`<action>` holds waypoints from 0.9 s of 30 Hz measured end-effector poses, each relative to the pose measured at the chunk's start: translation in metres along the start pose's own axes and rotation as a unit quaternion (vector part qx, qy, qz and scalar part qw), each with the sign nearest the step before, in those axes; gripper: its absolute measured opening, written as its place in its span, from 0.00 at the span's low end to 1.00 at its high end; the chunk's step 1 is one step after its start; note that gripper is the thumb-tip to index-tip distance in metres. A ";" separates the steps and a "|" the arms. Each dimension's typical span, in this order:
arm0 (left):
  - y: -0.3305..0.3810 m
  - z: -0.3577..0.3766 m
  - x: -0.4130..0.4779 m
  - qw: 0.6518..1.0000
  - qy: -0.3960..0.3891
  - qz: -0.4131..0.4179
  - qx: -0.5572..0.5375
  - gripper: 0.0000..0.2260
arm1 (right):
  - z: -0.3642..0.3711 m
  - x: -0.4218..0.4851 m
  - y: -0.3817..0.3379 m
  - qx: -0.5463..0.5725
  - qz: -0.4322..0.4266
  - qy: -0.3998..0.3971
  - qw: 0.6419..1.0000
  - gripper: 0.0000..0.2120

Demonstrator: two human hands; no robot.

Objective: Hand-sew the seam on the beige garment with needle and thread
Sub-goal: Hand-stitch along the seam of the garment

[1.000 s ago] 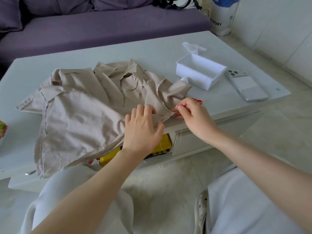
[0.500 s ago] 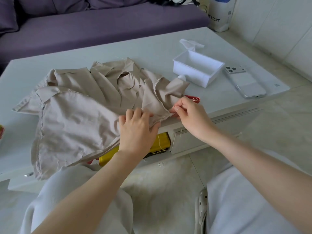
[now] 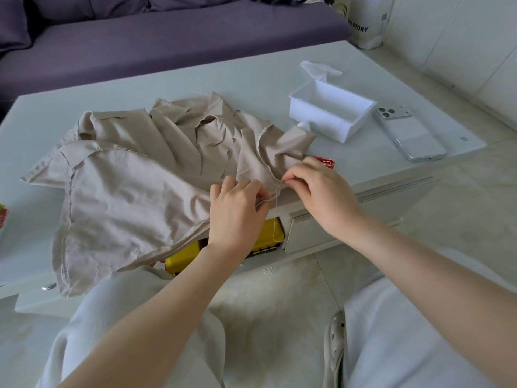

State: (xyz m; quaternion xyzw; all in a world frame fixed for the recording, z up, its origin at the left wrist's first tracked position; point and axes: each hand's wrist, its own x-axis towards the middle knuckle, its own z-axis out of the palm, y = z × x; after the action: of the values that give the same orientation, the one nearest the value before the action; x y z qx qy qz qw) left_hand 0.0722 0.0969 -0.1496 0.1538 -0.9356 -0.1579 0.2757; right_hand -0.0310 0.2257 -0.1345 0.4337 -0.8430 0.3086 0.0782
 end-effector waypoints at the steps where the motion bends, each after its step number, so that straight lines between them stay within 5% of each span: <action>1: 0.000 0.000 0.000 1.000 0.002 0.005 0.001 0.07 | -0.001 0.000 0.000 -0.006 -0.010 0.001 1.000 0.04; 27: -0.007 -0.001 0.002 0.997 0.010 0.065 0.037 0.03 | 0.004 0.002 -0.005 -0.106 -0.121 -0.031 0.986 0.13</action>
State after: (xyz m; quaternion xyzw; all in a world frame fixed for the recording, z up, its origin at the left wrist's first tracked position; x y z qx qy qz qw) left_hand 0.0722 0.0899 -0.1503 0.1046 -0.9459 -0.1032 0.2892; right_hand -0.0276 0.2197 -0.1346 0.5310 -0.8144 0.1919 0.1340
